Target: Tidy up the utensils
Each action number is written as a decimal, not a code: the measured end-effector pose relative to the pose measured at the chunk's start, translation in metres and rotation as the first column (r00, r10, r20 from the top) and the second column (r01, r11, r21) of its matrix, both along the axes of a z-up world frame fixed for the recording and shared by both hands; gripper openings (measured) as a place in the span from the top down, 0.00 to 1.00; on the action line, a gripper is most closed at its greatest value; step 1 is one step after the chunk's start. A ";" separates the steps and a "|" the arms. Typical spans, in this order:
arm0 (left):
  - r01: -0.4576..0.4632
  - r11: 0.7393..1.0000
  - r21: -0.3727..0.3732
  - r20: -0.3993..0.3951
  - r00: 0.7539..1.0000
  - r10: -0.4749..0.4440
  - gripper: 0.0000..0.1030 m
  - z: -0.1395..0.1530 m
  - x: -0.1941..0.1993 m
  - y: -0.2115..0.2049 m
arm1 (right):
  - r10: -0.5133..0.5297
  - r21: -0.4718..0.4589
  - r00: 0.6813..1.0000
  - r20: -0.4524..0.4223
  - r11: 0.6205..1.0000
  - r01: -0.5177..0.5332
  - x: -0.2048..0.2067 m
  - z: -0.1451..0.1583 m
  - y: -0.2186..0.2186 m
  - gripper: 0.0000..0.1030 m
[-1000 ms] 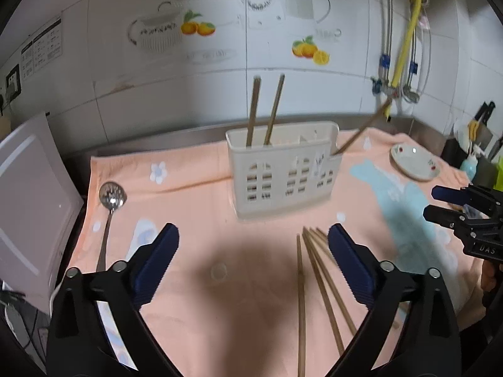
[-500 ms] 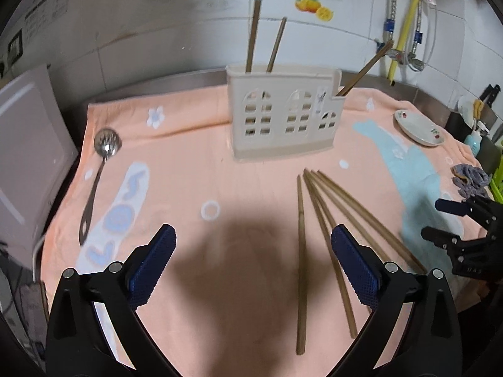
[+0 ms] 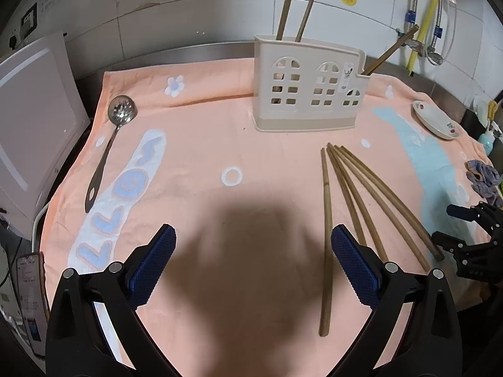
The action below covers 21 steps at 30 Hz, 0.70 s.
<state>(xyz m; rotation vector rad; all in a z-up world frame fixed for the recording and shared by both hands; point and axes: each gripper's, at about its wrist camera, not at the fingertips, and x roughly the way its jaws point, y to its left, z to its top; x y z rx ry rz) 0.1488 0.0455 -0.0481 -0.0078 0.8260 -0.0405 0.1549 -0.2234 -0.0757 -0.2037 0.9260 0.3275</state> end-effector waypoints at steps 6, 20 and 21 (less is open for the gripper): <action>-0.008 1.000 -0.003 -0.009 1.000 0.008 0.05 -0.003 -0.001 0.002 | 0.006 -0.003 1.000 -0.005 1.000 -0.006 0.001 -0.003 0.000 0.33; -0.010 1.000 -0.004 -0.026 1.000 0.010 0.05 -0.008 -0.003 0.001 | 0.023 -0.041 1.000 0.016 0.999 -0.022 0.000 -0.010 0.007 0.36; -0.008 1.000 -0.004 -0.026 1.000 0.008 0.05 -0.008 -0.003 0.001 | 0.025 -0.043 0.999 0.021 0.999 -0.024 -0.001 -0.010 0.007 0.38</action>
